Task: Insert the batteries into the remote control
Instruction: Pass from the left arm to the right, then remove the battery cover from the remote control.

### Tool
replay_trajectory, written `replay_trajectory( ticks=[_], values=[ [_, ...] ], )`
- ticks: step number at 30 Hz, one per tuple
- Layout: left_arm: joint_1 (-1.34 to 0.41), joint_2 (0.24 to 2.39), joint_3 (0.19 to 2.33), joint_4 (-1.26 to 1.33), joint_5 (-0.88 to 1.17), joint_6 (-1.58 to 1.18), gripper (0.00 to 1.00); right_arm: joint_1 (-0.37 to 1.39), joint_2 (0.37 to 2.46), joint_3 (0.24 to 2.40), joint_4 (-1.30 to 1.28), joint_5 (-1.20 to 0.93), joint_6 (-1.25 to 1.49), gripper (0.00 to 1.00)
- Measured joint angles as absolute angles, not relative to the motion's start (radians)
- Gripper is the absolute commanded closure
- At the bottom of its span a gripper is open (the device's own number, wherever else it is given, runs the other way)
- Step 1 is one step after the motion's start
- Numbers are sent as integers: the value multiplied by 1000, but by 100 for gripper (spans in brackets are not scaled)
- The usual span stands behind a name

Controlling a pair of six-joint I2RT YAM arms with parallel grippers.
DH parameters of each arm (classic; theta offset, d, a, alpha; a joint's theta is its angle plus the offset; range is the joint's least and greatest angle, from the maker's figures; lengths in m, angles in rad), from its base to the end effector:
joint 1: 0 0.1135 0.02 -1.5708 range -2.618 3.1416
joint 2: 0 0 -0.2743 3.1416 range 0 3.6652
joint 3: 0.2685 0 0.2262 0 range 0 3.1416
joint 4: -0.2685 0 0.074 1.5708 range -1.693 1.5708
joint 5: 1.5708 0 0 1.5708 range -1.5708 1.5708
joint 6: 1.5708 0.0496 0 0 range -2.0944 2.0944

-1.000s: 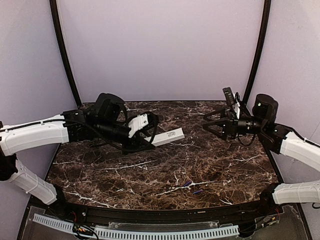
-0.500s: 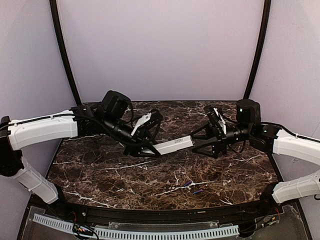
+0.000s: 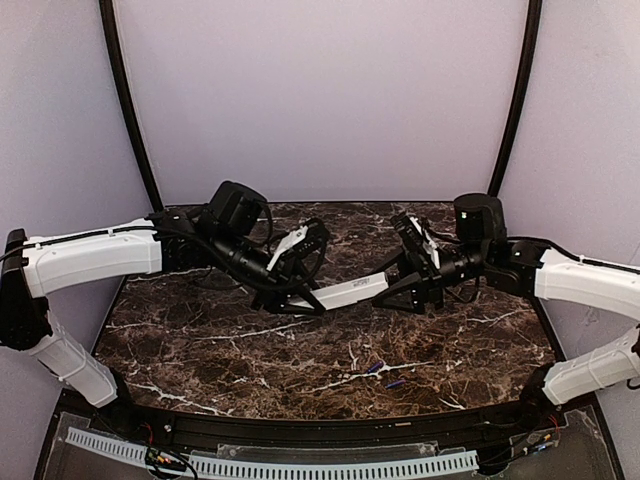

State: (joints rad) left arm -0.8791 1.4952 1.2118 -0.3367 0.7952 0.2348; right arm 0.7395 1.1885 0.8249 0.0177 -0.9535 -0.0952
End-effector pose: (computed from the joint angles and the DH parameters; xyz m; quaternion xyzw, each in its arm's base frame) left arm 0.1730 -0.2644 0.3205 0.5838 0.6022 -0.4602 0.2912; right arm 0.1497 0.1913 0.3117 -0.5358 0.5577 0.5179 0.3656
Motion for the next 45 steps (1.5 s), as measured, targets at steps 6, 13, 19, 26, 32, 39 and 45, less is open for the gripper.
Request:
replay_trajectory(
  ticks=[6, 13, 19, 26, 32, 39, 45],
  values=[
    [-879, 1495, 1212, -326, 784, 240, 98, 744, 1203, 825, 1, -955, -89, 64],
    [-879, 1495, 1212, -326, 763, 233, 97, 745, 1205, 828, -3, -922, -91, 81],
    [-879, 1493, 1212, -324, 751, 233, 65, 745, 1205, 834, -9, -918, -93, 100],
    [-879, 1486, 1211, -318, 740, 241, 48, 746, 1205, 840, -11, -931, -93, 100],
    [-879, 1486, 1214, -313, 743, 232, 41, 746, 1209, 844, -27, -946, -94, 100],
    [-879, 1488, 1254, -299, 768, 212, 50, 746, 1210, 847, -54, -947, -96, 100],
    [-879, 1510, 1271, -295, 789, 202, 49, 746, 1210, 847, -62, -941, -97, 100]
  ],
)
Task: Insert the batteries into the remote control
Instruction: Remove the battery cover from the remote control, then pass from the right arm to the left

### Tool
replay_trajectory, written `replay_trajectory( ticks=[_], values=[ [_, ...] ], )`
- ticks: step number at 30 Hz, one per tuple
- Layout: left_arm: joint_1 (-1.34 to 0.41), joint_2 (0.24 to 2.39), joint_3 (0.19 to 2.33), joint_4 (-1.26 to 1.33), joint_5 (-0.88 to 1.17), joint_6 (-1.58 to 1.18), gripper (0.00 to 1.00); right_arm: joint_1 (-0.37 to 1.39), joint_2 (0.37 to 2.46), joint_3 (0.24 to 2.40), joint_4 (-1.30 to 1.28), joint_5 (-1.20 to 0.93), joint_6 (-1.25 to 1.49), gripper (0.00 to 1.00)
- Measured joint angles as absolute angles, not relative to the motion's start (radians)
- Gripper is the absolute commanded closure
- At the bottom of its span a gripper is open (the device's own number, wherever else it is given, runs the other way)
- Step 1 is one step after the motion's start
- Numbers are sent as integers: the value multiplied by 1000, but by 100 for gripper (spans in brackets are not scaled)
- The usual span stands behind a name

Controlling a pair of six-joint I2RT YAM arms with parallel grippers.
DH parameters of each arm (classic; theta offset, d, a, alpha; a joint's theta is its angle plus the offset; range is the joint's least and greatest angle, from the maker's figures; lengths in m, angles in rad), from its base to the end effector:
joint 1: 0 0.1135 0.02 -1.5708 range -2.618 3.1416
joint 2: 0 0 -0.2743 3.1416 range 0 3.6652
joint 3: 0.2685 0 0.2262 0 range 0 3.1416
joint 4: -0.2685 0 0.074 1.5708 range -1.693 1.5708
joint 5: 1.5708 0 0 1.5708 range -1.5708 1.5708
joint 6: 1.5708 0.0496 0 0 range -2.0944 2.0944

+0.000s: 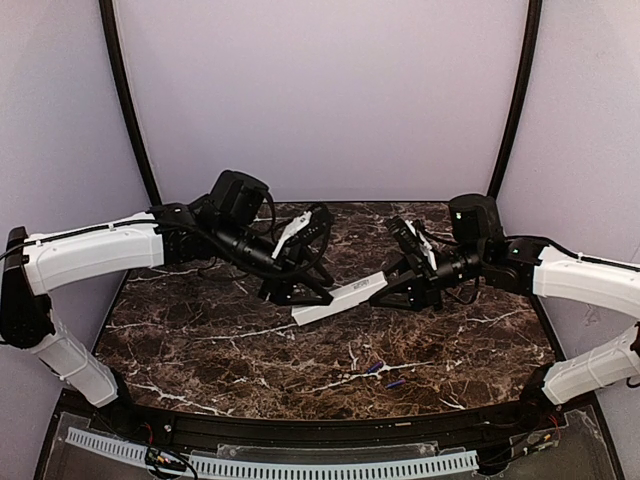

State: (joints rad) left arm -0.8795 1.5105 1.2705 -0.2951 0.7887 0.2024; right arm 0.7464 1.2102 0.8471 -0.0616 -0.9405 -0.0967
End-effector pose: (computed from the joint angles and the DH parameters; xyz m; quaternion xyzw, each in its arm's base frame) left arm 0.1790 -0.2715 0.3382 0.5761 0.5897 -0.4667 0.3202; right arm 0.1508 0.1941 0.3063 -0.5307 0.5830 0.5151 0.3366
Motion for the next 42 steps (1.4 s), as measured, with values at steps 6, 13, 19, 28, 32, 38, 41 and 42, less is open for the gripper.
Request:
replay_trajectory(
  ticks=[6, 13, 19, 28, 32, 38, 41, 42],
  values=[
    [-879, 1528, 1274, -305, 804, 191, 46, 746, 1210, 847, -63, -919, -97, 100],
    [-865, 1539, 1267, -268, 817, 101, 25, 748, 1178, 842, -56, -858, -104, 100],
    [-710, 1505, 1085, 39, 864, -256, 17, 749, 1093, 794, 0, -755, -121, 100],
    [-637, 1504, 964, 393, 903, -667, 29, 760, 1073, 754, 74, -649, -153, 100],
    [-627, 1504, 938, 448, 890, -701, 26, 761, 1099, 754, 75, -612, -161, 100],
    [-614, 1481, 933, 373, 823, -586, 18, 761, 1102, 751, 73, -614, -173, 100],
    [-622, 1437, 952, 249, 808, -441, 17, 761, 1103, 751, 70, -654, -182, 100],
    [-633, 1421, 970, 185, 802, -369, 17, 761, 1106, 751, 70, -669, -183, 100]
  ],
)
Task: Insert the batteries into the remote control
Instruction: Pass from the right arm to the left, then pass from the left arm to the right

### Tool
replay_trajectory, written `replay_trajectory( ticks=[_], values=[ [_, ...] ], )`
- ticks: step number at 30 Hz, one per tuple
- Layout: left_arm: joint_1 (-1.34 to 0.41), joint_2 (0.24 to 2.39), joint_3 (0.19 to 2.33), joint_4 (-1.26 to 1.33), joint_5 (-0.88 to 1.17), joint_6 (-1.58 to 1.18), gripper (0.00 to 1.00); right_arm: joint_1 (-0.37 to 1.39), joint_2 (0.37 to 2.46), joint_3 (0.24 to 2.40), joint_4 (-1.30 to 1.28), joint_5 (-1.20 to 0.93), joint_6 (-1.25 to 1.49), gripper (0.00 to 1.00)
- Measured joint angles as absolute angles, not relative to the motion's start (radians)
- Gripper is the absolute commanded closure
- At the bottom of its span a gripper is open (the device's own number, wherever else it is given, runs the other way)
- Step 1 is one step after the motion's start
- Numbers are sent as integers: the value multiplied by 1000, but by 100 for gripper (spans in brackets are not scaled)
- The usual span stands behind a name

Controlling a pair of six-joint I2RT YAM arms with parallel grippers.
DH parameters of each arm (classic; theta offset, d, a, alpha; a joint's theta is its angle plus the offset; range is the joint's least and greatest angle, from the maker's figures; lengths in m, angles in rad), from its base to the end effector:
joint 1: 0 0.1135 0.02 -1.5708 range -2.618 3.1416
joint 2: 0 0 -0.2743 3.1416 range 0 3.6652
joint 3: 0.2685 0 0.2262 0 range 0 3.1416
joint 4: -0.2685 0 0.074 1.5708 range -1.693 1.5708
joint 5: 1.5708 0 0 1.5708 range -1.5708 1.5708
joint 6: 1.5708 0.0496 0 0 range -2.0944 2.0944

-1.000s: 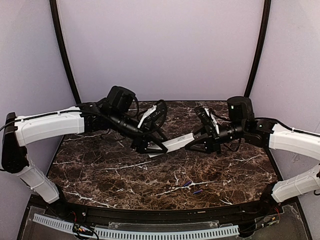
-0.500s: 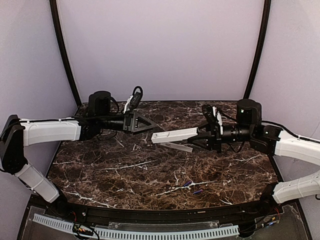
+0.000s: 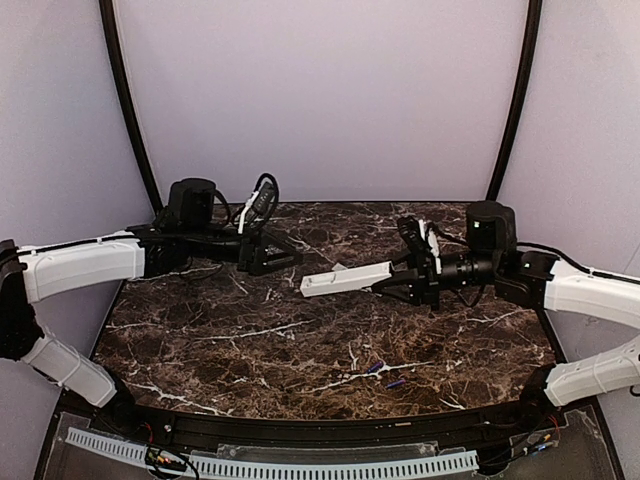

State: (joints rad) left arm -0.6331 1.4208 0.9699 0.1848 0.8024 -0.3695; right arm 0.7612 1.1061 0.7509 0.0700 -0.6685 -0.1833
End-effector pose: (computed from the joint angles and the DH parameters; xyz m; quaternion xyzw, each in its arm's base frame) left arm 0.2257 -0.2099 0.3152 0.3312 0.6941 -0.5407 0.3410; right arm 0.1459 0.1815 0.3074 -0.5191 0.5839 0.4131 0.4680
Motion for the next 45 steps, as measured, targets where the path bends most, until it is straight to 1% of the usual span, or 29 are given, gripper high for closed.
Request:
replay_trajectory(
  ticks=[5, 14, 16, 17, 18, 19, 20, 22, 24, 25, 26, 28, 30, 32, 33, 36, 40, 45],
  values=[
    [-738, 1359, 1039, -14, 788, -88, 19, 762, 1131, 751, 60, -749, -191, 100],
    [-847, 1396, 1096, -204, 748, 153, 31, 766, 1161, 771, 47, -845, -189, 100],
    [-867, 1416, 1118, -229, 728, 185, 37, 766, 1164, 774, 48, -854, -189, 100],
    [-877, 1425, 1127, -241, 716, 201, 42, 766, 1165, 775, 47, -858, -186, 100],
    [-886, 1430, 1130, -245, 708, 211, 45, 766, 1165, 775, 47, -860, -186, 100],
    [-894, 1433, 1132, -250, 693, 221, 50, 766, 1167, 775, 47, -862, -184, 100],
    [-904, 1435, 1133, -258, 677, 232, 52, 766, 1168, 775, 47, -863, -182, 100],
    [-918, 1435, 1134, -268, 647, 251, 61, 766, 1168, 775, 48, -864, -176, 100],
    [-933, 1436, 1140, -278, 611, 267, 73, 766, 1168, 775, 49, -863, -170, 100],
    [-936, 1436, 1142, -281, 599, 268, 76, 766, 1168, 775, 49, -862, -163, 86],
    [-938, 1436, 1144, -280, 583, 271, 81, 766, 1168, 775, 50, -857, -157, 71],
    [-940, 1436, 1144, -277, 562, 274, 86, 766, 1168, 775, 52, -845, -141, 41],
    [-941, 1435, 1139, -253, 529, 260, 90, 761, 1166, 775, 60, -823, -95, 20],
    [-941, 1429, 1118, -203, 472, 235, 92, 749, 1156, 773, 76, -799, -41, 4],
    [-941, 1426, 1105, -180, 445, 219, 93, 738, 1146, 770, 91, -781, -10, 2],
    [-941, 1420, 1063, -95, 366, 169, 95, 688, 1114, 759, 141, -731, 109, 2],
    [-946, 1420, 1039, -19, 241, 119, 98, 645, 1124, 759, 195, -675, 282, 2],
    [-972, 1422, 1039, 46, 111, 84, 99, 637, 1216, 764, 252, -630, 514, 7]
  ],
)
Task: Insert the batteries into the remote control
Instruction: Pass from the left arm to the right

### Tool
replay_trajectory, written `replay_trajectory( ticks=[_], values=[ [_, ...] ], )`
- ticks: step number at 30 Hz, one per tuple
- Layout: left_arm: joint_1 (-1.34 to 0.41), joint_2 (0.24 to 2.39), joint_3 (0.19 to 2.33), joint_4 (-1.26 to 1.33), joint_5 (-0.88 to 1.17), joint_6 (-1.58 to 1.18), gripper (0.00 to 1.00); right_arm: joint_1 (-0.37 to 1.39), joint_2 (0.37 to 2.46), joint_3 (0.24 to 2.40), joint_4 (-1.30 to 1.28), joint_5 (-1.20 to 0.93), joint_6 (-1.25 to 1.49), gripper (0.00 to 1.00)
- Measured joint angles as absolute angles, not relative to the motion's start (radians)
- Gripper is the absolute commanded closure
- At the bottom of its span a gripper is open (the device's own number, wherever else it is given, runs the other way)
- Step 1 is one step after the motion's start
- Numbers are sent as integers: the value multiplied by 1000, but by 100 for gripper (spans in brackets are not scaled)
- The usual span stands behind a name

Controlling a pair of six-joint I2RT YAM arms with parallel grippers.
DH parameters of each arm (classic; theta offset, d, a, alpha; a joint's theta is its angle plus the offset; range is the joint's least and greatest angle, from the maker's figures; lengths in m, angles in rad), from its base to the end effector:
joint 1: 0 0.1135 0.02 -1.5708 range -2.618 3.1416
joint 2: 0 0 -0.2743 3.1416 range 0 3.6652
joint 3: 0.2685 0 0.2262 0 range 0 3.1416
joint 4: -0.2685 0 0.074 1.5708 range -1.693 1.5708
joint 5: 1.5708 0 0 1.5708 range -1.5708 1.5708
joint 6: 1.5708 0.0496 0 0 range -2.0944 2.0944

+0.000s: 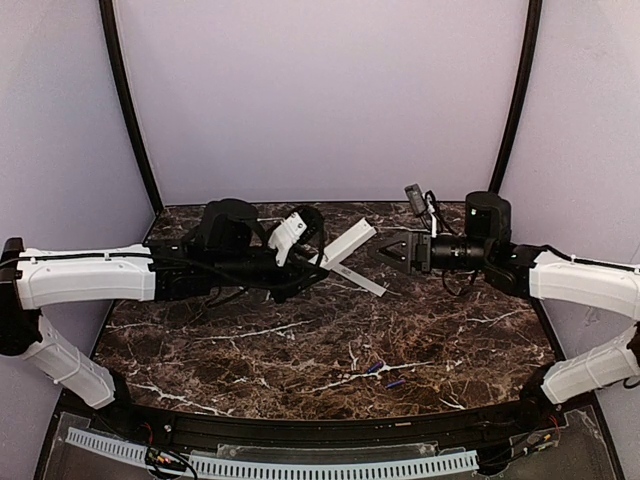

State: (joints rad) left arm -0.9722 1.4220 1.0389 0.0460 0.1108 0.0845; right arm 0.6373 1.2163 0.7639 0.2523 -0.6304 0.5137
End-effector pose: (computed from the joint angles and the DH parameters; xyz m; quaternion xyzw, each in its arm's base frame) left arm 0.1760 -0.2678 0.3181 0.4382 0.6872 -0.2888 0.5022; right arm 0.1907 0.1776 0.3067 -0.2413 0.7225 0.5289 0.3742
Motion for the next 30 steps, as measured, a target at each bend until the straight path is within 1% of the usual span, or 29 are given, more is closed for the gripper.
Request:
replay_trajectory(
  ticks=[3, 8, 10, 12, 19, 22, 25, 26, 27, 28, 29, 30],
  values=[
    [-987, 1430, 1039, 68, 42, 72, 100, 638, 1272, 764, 295, -623, 621, 10],
    [-1005, 1459, 1045, 77, -35, 67, 100, 641, 1309, 772, 374, -607, 732, 12],
    [-1014, 1474, 1050, 76, -61, 67, 100, 645, 1320, 786, 390, -601, 751, 14],
    [-1020, 1488, 1058, 73, -80, 67, 100, 648, 1333, 806, 399, -591, 767, 19],
    [-1055, 1509, 1084, 72, -136, 80, 100, 651, 1407, 847, 433, -579, 818, 44],
    [-1065, 1510, 1090, 67, -157, 90, 100, 651, 1420, 847, 440, -580, 836, 57],
    [-1065, 1514, 1092, 66, -170, 96, 97, 653, 1422, 846, 463, -584, 860, 75],
    [-1065, 1515, 1093, 65, -174, 98, 88, 653, 1423, 844, 478, -586, 879, 80],
    [-1066, 1518, 1095, 65, -178, 101, 82, 653, 1423, 843, 487, -588, 886, 86],
    [-1066, 1520, 1096, 65, -181, 111, 68, 651, 1423, 841, 495, -593, 917, 90],
    [-1069, 1523, 1096, 66, -184, 123, 59, 648, 1423, 839, 499, -597, 931, 95],
    [-1071, 1526, 1097, 67, -189, 126, 44, 643, 1423, 831, 505, -601, 944, 99]
  ],
)
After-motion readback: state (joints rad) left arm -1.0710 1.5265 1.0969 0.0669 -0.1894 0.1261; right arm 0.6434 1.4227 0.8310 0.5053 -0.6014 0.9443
